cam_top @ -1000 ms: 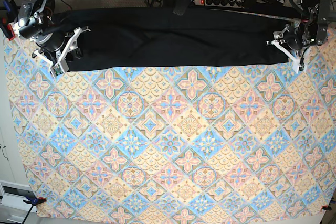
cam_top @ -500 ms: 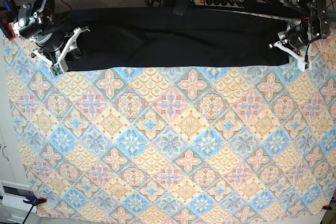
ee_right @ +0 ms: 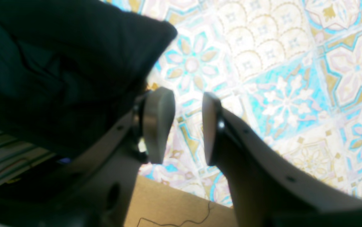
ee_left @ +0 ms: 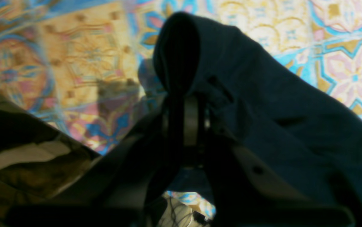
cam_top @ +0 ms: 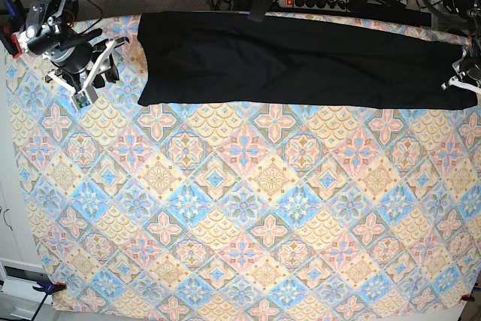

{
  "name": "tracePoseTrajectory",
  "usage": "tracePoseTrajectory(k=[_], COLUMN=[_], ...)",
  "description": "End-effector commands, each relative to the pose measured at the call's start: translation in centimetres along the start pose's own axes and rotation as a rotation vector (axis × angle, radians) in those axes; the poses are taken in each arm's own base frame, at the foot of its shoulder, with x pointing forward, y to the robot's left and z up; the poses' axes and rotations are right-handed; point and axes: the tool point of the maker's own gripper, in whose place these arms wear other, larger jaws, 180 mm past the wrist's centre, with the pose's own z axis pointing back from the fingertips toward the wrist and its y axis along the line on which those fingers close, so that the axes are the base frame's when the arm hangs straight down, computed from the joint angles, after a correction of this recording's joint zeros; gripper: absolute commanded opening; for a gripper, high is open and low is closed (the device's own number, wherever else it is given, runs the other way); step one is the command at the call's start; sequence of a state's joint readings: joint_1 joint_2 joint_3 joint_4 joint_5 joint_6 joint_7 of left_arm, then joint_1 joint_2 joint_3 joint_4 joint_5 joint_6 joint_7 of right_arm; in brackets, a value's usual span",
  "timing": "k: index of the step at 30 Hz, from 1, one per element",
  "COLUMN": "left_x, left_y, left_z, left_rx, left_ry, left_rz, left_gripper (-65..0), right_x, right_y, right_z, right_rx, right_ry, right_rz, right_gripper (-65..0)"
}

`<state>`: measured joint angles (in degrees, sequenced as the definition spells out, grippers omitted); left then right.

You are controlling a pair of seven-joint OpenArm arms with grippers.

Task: Fold the T-shirt properly
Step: 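Fold the strip end with the left gripper toward the right gripper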

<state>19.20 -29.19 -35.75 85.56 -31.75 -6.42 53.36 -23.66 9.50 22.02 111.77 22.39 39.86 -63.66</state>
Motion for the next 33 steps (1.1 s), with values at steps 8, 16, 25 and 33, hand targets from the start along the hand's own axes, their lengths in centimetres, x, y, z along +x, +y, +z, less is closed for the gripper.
tracePoseTrajectory(k=[8, 16, 25, 33], left_x=[-0.5, -4.5, -7.1, -8.6], left_y=[-9.4, -15.6, -21.7, -23.2], left_z=[6.1, 7.3, 8.4, 7.7], left_rx=[-0.195, -0.341, -0.55, -0.584], left_ry=[-0.086, 0.019, 0.098, 0.151], left_rz=[-0.108, -0.097, -0.112, -0.119], left_gripper=[-65.0, -65.0, -65.0, -62.3], right_x=[1.2, 1.0, 0.7, 0.4], right_y=[-0.5, -1.4, -3.9, -5.3], right_z=[0.5, 0.9, 2.1, 2.9], right_rx=[-0.013, -0.04, -0.106, -0.151], right_ry=[-0.04, -0.043, -0.041, -0.042], right_rz=[0.017, 0.0, -0.011, -0.032], right_gripper=[-46.2, -46.2, -46.2, -46.2])
